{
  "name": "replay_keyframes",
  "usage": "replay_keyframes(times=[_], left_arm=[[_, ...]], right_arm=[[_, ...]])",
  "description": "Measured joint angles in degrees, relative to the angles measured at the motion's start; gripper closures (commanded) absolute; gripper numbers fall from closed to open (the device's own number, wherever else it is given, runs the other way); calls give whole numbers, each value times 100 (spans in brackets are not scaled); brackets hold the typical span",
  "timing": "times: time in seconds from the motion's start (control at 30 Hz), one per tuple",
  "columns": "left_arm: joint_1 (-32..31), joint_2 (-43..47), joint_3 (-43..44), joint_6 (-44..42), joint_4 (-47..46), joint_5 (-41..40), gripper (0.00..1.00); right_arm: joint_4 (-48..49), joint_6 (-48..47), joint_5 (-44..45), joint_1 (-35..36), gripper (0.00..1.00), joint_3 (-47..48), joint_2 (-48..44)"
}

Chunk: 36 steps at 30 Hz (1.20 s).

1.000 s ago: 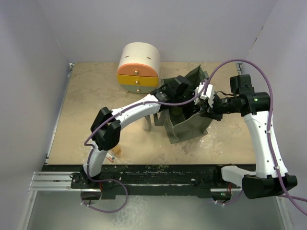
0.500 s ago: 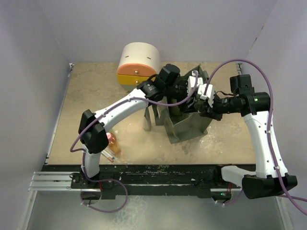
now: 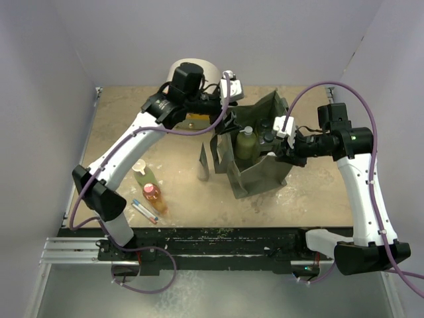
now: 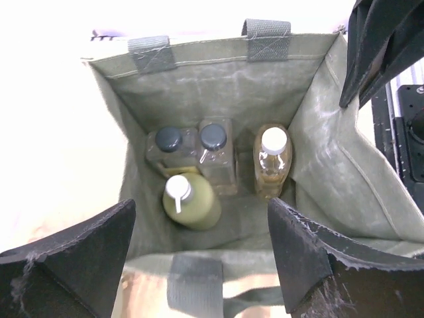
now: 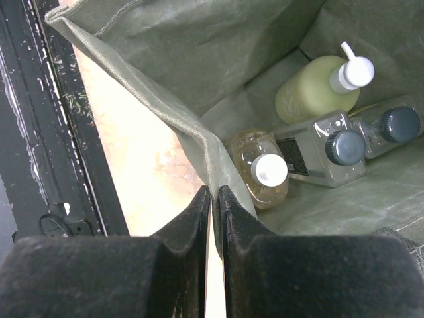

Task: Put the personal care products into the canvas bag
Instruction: Place the care product in the canvas bag, then pick up the care product from the center of the board.

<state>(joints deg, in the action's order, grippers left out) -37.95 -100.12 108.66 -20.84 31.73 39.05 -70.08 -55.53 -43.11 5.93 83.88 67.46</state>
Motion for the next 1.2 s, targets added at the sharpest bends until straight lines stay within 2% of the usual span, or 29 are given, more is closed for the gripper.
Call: replay_keyframes(times=[0.3,0.63,0.73,1.0,1.2], left_arm=[[61,986,-109,-476,739,-1117,13],[396,2240,-1174,-468,1231,-2671,6],[682,2549,-1613,-326,1495,-2970,6],[2111,3405,-2704,140,2297,-3357,4],[2505,3703,-3373,225,2728,-3530,3]], right_arm=[[-28,13,28,0,78,2,0],[11,334,127,0,54,142,0],[11,409,162,0,48,173,0],[-35,503,186,2,40,448,90],[-33,540,179,2,39,625,116]])
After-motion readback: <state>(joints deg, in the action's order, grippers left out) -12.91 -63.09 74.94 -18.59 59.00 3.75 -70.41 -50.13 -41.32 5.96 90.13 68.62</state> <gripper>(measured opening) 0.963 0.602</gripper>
